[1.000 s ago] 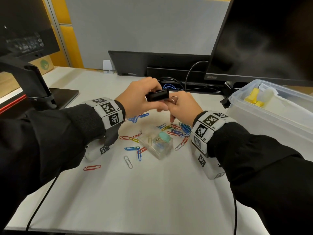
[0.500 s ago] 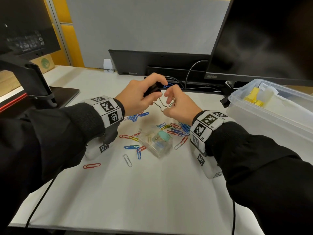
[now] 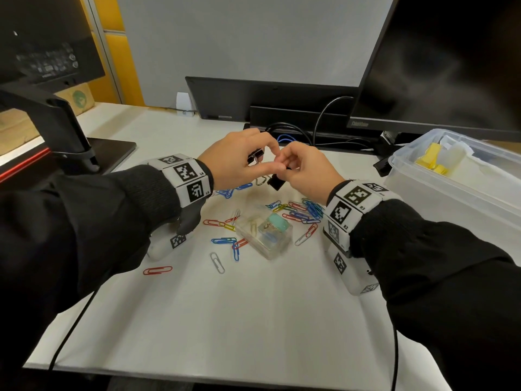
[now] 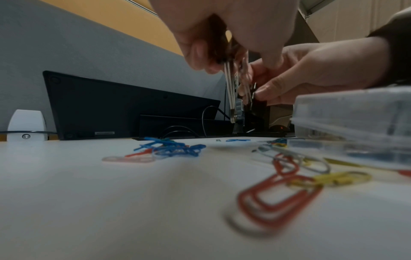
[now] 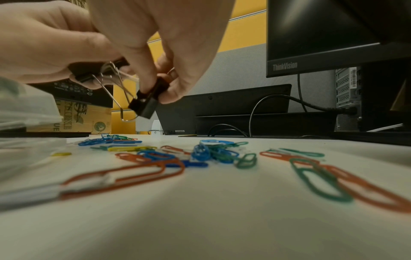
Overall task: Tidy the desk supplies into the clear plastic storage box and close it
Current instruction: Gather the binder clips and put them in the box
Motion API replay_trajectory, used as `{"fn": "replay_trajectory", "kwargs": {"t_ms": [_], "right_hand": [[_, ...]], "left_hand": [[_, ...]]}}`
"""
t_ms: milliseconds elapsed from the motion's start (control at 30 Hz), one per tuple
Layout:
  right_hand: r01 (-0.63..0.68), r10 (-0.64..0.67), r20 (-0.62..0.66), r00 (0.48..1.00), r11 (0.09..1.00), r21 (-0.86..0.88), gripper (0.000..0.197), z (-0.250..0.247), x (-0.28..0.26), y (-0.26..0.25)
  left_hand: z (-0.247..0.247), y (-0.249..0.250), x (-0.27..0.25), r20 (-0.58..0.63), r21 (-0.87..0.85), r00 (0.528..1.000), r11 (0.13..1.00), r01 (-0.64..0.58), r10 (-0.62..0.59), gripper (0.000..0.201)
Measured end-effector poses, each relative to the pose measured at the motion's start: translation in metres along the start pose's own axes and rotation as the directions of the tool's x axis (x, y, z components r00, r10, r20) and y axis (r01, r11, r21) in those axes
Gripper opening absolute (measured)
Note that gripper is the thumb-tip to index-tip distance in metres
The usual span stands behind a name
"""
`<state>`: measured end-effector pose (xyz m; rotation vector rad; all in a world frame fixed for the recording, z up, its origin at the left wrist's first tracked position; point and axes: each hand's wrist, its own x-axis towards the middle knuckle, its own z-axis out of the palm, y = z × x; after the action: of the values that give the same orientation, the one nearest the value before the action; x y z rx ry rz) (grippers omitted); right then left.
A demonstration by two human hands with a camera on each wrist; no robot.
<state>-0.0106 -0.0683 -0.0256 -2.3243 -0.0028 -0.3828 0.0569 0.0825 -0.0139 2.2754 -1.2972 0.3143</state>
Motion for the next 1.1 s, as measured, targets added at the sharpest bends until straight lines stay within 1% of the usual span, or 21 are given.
{"fn": "replay_trajectory", "kwargs": {"t_ms": [67, 100, 167, 200, 267, 367, 433, 533, 633, 700, 800, 867, 900, 933, 967, 1000, 1033, 1067, 1100], "right_hand": [[0.023, -0.019, -0.060, 0.998, 0.998, 0.053, 0.023, -0.001, 0.000, 0.000], [0.032, -0.025, -0.084, 0.996, 0.997, 0.076, 0.026, -0.001, 0.000, 0.000], [0.036, -0.024, -0.117, 0.993, 0.995, 0.094, 0.029, -0.002, 0.000, -0.001], [0.035, -0.024, -0.121, 0.992, 0.995, 0.093, 0.029, -0.003, 0.000, -0.001], [0.035, -0.025, -0.116, 0.993, 0.995, 0.090, 0.027, -0.004, -0.001, -0.001], [0.037, -0.031, -0.070, 0.997, 0.995, 0.088, 0.027, -0.004, -0.002, -0.002], [0.044, -0.039, -0.049, 0.998, 0.994, 0.102, 0.026, -0.005, -0.004, -0.004], [0.062, -0.053, -0.069, 0.996, 0.990, 0.130, 0.025, -0.006, -0.004, -0.006], [0.033, -0.023, -0.063, 0.998, 0.986, 0.161, 0.030, -0.004, -0.004, -0.006], [0.022, -0.010, -0.093, 0.996, 0.991, 0.129, 0.028, -0.004, -0.005, -0.007], [-0.009, 0.007, -0.137, 0.991, 1.000, -0.013, 0.019, -0.007, -0.007, -0.013], [-0.080, 0.061, -0.194, 0.979, 0.992, -0.093, 0.023, -0.010, -0.008, -0.015], [-0.121, 0.098, -0.230, 0.968, 0.989, -0.086, 0.026, -0.013, -0.008, -0.017], [-0.155, 0.139, -0.265, 0.954, 0.987, -0.038, 0.027, -0.015, -0.008, -0.018], [-0.184, 0.192, -0.289, 0.938, 0.981, 0.053, 0.026, -0.017, -0.010, -0.021], [-0.207, 0.254, -0.297, 0.921, 0.962, 0.179, 0.024, -0.019, -0.011, -0.025], [-0.225, 0.324, -0.275, 0.905, 0.914, 0.337, 0.022, -0.022, -0.014, -0.030], [-0.229, 0.390, -0.216, 0.895, 0.818, 0.528, 0.022, -0.025, -0.018, -0.037], [-0.226, 0.434, -0.120, 0.893, 0.664, 0.713, 0.027, -0.028, -0.023, -0.047]], "left_hand": [[0.000, -0.002, 0.001, 0.032, 0.047, 0.999, 0.998, 0.030, -0.032, 0.040], [0.001, -0.003, 0.001, 0.062, 0.074, 0.997, 0.997, 0.037, -0.041, 0.039], [0.003, -0.005, 0.001, 0.116, 0.106, 0.993, 0.994, 0.024, -0.037, 0.033], [0.004, -0.005, 0.000, 0.120, 0.099, 0.993, 0.995, 0.009, -0.021, 0.029], [0.003, -0.004, -0.001, 0.092, 0.054, 0.996, 0.998, -0.020, 0.015, 0.025], [0.002, -0.001, -0.001, 0.072, 0.013, 0.997, 0.999, -0.033, 0.032, 0.026], [0.002, 0.001, -0.001, 0.061, 0.004, 0.998, 1.000, -0.020, 0.019, 0.028], [0.003, 0.002, -0.001, 0.057, -0.004, 0.998, 1.000, 0.027, -0.026, 0.031], [0.003, 0.001, 0.001, 0.033, -0.028, 0.997, 0.997, 0.073, -0.072, 0.032], [0.003, -0.001, 0.003, 0.010, -0.035, 0.995, 0.995, 0.098, -0.098, 0.030], [0.002, -0.004, 0.004, -0.030, -0.033, 0.986, 0.986, 0.164, -0.165, 0.024], [-0.002, -0.006, 0.003, -0.070, -0.053, 0.974, 0.975, 0.214, -0.217, 0.018], [-0.007, -0.006, 0.003, -0.088, -0.070, 0.962, 0.965, 0.253, -0.258, 0.015], [-0.013, -0.007, 0.004, -0.108, -0.097, 0.945, 0.949, 0.299, -0.309, 0.012], [-0.021, -0.007, 0.005, -0.124, -0.129, 0.923, 0.928, 0.350, -0.365, 0.012], [-0.030, -0.006, 0.008, -0.136, -0.170, 0.899, 0.904, 0.393, -0.416, 0.015], [-0.039, -0.004, 0.012, -0.139, -0.226, 0.876, 0.876, 0.427, -0.463, 0.019], [-0.049, 0.000, 0.016, -0.138, -0.306, 0.854, 0.842, 0.444, -0.501, 0.023], [-0.058, 0.005, 0.019, -0.137, -0.397, 0.835, 0.802, 0.447, -0.533, 0.025]]}}
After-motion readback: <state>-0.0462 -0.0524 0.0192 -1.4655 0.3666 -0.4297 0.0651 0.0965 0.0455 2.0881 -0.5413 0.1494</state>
